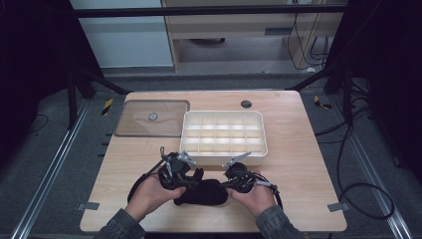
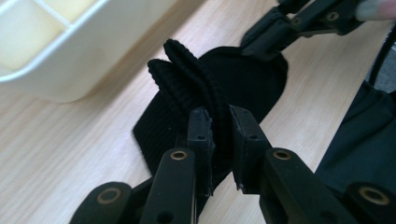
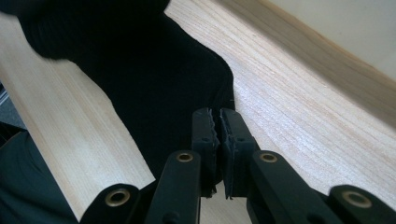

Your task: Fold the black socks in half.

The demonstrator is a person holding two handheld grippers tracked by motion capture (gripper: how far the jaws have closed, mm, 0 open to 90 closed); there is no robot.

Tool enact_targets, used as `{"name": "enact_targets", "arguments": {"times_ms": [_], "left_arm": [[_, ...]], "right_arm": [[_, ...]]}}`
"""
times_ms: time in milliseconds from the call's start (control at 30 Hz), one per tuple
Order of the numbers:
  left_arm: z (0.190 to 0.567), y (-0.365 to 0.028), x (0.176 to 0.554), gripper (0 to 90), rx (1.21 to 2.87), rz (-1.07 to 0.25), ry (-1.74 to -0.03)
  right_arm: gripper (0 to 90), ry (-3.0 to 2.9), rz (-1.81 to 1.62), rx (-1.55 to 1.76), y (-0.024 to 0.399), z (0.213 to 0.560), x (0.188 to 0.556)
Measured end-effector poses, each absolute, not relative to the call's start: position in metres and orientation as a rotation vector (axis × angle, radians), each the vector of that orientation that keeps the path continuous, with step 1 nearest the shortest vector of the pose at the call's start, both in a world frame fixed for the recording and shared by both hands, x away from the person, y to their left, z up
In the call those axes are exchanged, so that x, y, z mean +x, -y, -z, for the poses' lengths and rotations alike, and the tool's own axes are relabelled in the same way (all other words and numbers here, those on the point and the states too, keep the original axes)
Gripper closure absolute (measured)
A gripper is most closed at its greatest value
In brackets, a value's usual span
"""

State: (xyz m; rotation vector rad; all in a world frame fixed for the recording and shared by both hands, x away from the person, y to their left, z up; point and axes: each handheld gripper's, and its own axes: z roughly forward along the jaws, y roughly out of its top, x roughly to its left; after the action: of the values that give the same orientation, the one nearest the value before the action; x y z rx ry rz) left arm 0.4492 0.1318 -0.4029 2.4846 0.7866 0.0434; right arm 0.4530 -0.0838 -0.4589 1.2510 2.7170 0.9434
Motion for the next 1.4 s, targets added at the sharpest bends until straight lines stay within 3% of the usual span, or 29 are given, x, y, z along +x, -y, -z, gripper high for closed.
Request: {"name": "enact_targets", "arguments": {"times_ms": [1067, 1400], "left_arm": [[0.438, -0.091, 0.446, 78.3, 2.513, -0.003, -0.752], [0.443, -0.088, 0.443, 71.3, 2.491, 0.004, -0.755]], "right_arm": [[84.6, -2.709, -0.981, 1.314, 0.09, 0.47, 0.457], [82.4, -2.697, -0.989, 1.325, 0.095, 0.471, 0.456]]}}
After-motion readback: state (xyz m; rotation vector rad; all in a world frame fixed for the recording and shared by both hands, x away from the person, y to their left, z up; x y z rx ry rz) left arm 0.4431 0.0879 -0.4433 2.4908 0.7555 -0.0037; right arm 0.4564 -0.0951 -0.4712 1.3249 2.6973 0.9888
